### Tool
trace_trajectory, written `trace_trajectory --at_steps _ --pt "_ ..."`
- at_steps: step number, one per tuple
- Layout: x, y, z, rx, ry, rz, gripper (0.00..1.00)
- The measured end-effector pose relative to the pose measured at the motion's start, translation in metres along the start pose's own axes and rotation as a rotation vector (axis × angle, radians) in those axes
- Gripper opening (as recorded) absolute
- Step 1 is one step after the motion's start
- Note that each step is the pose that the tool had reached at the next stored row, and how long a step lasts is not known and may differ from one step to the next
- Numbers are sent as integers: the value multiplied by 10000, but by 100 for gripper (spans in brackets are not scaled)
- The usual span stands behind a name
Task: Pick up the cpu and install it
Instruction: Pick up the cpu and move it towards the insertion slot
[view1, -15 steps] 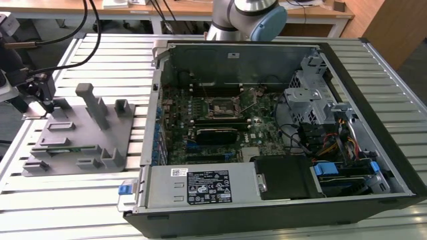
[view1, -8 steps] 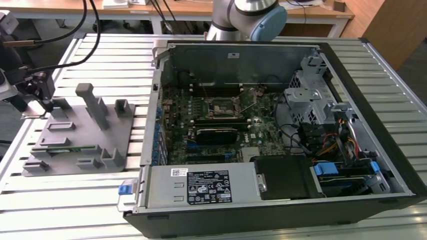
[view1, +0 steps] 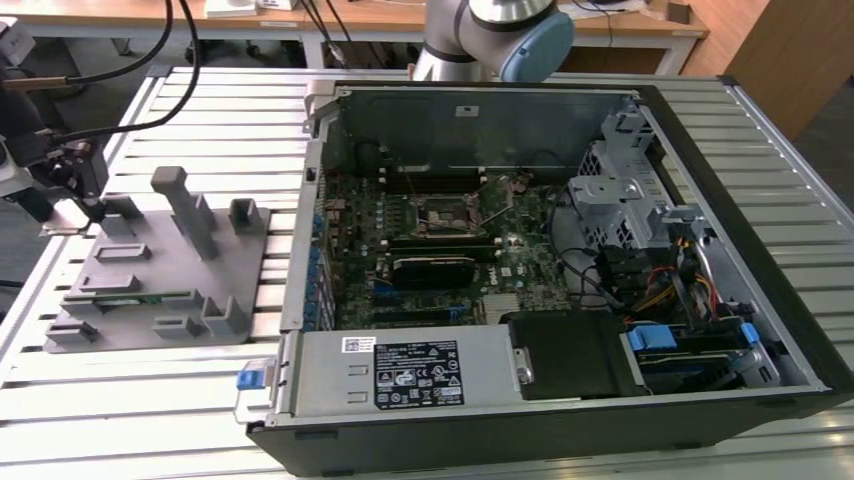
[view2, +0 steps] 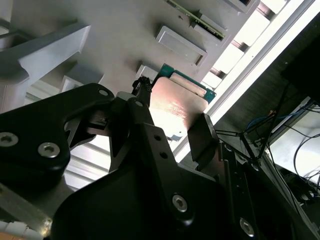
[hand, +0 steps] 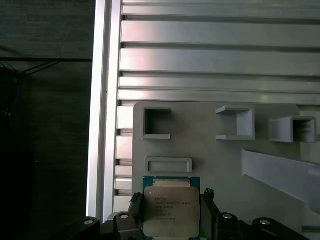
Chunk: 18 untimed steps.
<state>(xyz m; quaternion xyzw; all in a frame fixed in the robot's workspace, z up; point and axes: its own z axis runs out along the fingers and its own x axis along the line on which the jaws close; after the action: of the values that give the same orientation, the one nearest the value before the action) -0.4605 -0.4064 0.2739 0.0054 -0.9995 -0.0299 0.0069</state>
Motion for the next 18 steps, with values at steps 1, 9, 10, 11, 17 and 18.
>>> trace_trajectory --at_steps 1,9,10,11,17,18 --pt "0 0 -3 0 0 0 54" --pt "0 3 -36 1 2 0 54" --pt "0 4 -40 0 1 0 54" --pt "0 4 -45 0 1 0 54" --pt "1 7 -71 0 1 -1 54" --pt "1 8 -75 0 0 -1 54"
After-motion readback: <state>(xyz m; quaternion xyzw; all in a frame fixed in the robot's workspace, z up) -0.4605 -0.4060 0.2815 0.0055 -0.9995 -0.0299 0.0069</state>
